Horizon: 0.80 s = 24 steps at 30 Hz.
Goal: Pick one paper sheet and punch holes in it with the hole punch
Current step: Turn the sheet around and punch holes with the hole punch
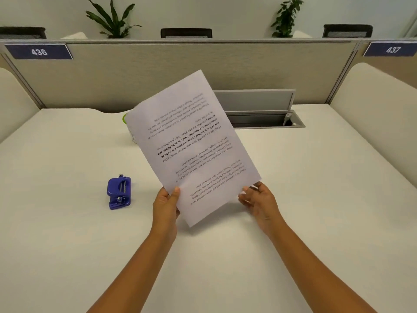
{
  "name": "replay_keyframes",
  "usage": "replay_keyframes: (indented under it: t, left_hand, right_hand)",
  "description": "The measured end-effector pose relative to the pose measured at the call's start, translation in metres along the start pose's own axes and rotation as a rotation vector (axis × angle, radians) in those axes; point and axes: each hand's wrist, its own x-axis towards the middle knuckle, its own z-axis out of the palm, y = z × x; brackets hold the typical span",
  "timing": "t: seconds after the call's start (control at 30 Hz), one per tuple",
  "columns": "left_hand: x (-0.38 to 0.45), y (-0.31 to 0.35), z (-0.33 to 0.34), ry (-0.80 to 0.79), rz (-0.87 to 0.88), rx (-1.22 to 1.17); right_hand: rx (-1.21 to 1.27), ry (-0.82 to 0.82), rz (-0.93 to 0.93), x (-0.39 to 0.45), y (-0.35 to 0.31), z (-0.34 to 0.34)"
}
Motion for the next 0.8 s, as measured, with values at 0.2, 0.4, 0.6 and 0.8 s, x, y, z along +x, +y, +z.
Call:
replay_keyframes:
  t: [0.2, 0.4, 0.6, 0.8]
  left_hand:
    - [-0.014, -0.011, 0.013, -0.089, -0.022, -0.044]
    - [-0.009, -0.01, -0.002, -0.012, -0.068, -0.102]
    - [0.019, 0.018, -0.037, 0.201, -0.073, -0.228]
    - [0.031, 0.033, -0.056, 0.174, 0.127, 0.248]
  right_hand:
    - [-0.003, -0.072, -0.006, -0.013, 0.013, 0.029]
    - [-0.264, -0.014, -0.092, -0.015, -0.003, 0.028]
    - [-0.3, 0.028, -0.154, -0.013, -0.033, 0.0]
    - [-0.376, 0.02, -0.192, -0.011, -0.05, -0.013]
